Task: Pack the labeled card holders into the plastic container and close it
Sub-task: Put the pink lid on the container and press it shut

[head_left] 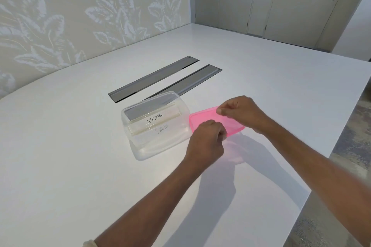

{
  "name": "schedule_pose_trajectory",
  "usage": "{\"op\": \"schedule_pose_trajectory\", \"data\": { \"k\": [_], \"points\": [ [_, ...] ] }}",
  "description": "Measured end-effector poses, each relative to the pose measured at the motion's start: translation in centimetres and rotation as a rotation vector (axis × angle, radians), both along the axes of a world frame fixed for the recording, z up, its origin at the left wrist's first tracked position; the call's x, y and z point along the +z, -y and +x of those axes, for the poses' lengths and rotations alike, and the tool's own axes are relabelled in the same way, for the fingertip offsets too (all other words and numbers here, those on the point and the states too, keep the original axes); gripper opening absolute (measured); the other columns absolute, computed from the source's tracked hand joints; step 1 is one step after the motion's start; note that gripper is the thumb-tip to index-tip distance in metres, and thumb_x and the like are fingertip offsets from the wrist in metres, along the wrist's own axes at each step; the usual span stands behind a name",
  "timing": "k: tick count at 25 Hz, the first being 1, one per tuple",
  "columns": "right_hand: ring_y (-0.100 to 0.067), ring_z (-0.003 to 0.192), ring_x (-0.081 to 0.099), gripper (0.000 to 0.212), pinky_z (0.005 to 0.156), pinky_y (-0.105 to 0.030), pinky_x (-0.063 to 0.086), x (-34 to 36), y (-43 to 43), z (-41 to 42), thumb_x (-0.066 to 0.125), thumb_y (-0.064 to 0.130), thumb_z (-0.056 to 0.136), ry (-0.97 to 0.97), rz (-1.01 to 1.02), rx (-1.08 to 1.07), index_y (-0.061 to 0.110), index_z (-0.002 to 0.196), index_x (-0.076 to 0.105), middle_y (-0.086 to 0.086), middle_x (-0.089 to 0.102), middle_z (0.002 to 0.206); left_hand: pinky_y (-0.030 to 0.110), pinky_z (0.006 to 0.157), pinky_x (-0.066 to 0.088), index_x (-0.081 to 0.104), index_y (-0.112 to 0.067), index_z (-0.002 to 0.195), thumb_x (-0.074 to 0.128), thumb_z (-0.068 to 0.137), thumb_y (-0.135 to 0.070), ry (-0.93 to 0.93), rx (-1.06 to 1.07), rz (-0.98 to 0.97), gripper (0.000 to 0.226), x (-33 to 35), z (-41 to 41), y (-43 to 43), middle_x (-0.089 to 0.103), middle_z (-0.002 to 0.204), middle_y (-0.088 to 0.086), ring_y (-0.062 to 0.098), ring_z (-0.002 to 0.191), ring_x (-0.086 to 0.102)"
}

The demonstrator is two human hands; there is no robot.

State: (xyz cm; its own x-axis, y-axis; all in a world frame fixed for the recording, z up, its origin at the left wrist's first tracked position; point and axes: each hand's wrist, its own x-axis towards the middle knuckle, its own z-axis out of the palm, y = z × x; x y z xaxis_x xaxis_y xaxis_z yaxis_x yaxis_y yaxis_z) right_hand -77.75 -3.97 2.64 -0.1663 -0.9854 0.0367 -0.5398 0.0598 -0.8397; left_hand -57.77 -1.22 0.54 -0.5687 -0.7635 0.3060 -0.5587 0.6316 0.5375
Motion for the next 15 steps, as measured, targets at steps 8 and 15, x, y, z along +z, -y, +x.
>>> {"op": "schedule_pose_trajectory", "data": {
  "k": [8, 15],
  "points": [
    [-0.008, 0.098, 0.078, 0.036, 0.095, -0.036, 0.059, 2.8, 0.7, 0.5, 0.068, 0.052, 0.097, 0.337, -0.302, -0.198, 0.02, 0.097, 0.083, 0.004, 0.083, 0.095, 0.029, 0.074, 0.054, 0.071, -0.02, 0.085, 0.064, 0.086, 0.002, -0.264, 0.149, 0.081, 0.023, 4.7, 2.2, 1.7, 0.068, 0.085, -0.008, 0.009, 0.081, 0.062],
    [-0.013, 0.085, 0.078, 0.047, 0.08, -0.032, 0.058, 3.8, 1.4, 0.8, 0.067, 0.073, 0.087, 0.362, -0.33, -0.27, 0.03, 0.089, 0.084, 0.006, 0.082, 0.091, 0.015, 0.064, 0.05, 0.073, -0.021, 0.087, 0.061, 0.097, -0.002, -0.588, 0.215, 0.44, 0.024, 7.3, 5.2, 2.7, 0.068, 0.072, -0.013, 0.006, 0.065, 0.059]
  ]
}}
